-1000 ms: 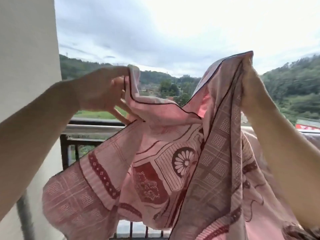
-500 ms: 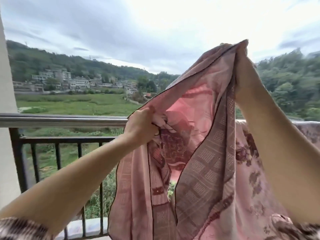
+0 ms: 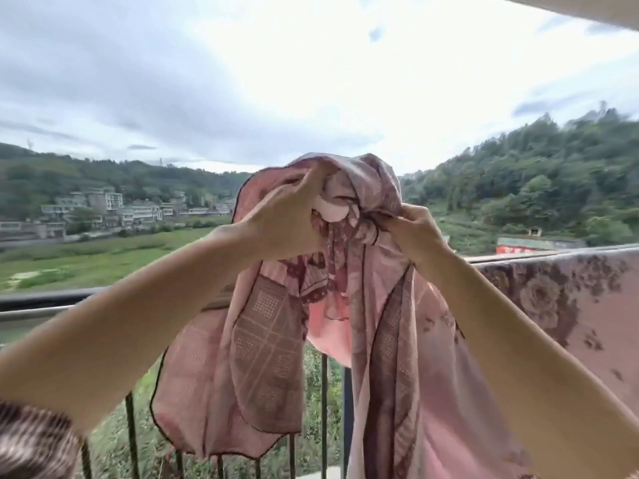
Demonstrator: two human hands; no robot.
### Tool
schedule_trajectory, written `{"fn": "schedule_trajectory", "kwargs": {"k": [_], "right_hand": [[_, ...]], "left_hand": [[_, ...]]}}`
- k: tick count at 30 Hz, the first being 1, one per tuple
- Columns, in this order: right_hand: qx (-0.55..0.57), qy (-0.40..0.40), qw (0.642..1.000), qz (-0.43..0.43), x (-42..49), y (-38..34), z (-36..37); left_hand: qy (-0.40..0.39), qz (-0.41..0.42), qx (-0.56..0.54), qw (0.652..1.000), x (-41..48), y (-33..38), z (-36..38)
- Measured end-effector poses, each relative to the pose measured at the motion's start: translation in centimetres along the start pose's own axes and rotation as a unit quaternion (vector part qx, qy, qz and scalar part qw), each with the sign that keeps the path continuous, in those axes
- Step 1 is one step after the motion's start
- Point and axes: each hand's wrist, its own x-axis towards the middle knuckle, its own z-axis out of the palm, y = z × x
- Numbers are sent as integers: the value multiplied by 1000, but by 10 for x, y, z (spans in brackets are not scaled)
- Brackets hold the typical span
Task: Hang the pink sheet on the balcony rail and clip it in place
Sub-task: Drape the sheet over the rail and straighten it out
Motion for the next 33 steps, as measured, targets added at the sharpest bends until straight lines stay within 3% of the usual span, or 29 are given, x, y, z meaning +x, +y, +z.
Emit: {"fn": "schedule_trajectory", "kwargs": {"k": [2,3,6,8,9,10,12,14,15,17,20,22,24,26,29,31,33], "right_hand": [[3,83,996,-30,10,-1,-10],[-35,119,991,-52,14,0,-14],[-124,208,962,-125,20,2,-22],[-161,233,945,-162,26,5,-24],[-180,234,940,-169,27,7,-21],[-193,235,936,-175,29,9,-19],[-191,238,936,-177,41,14,-18],[-183,248,937,-164,51,19,-20],[-183,252,937,-159,55,22,-22],[-177,263,936,-152,60,28,-27],[-171,286,932,-141,66,34,-31],[-163,283,935,-136,68,34,-32],[-151,278,942,-117,69,33,-32],[-131,250,956,-78,72,35,-30],[-103,178,979,-12,68,39,-31],[-102,125,987,25,67,44,-36],[-101,93,990,42,60,43,-42]], "left_hand": [[-69,37,145,986,18,-6,-3],[-94,41,250,963,29,-12,-7],[-131,78,490,858,66,-33,-29],[-121,129,573,800,86,-44,-32],[-125,138,588,787,85,-50,-29],[-111,143,571,801,84,-58,-20],[-51,146,450,879,84,-75,6],[-63,83,196,975,77,-85,25],[-100,11,62,993,70,-84,28],[-216,-118,-52,968,48,-84,32],[-328,-206,-56,920,10,-87,34],[-337,-191,-48,921,-6,-90,33],[-286,-174,-59,940,-12,-91,34],[-186,-158,-137,960,-13,-85,28],[-103,-139,-310,935,-13,-53,16],[-162,-88,-339,923,-18,-28,20],[-272,-66,-382,881,-28,-10,36]]}}
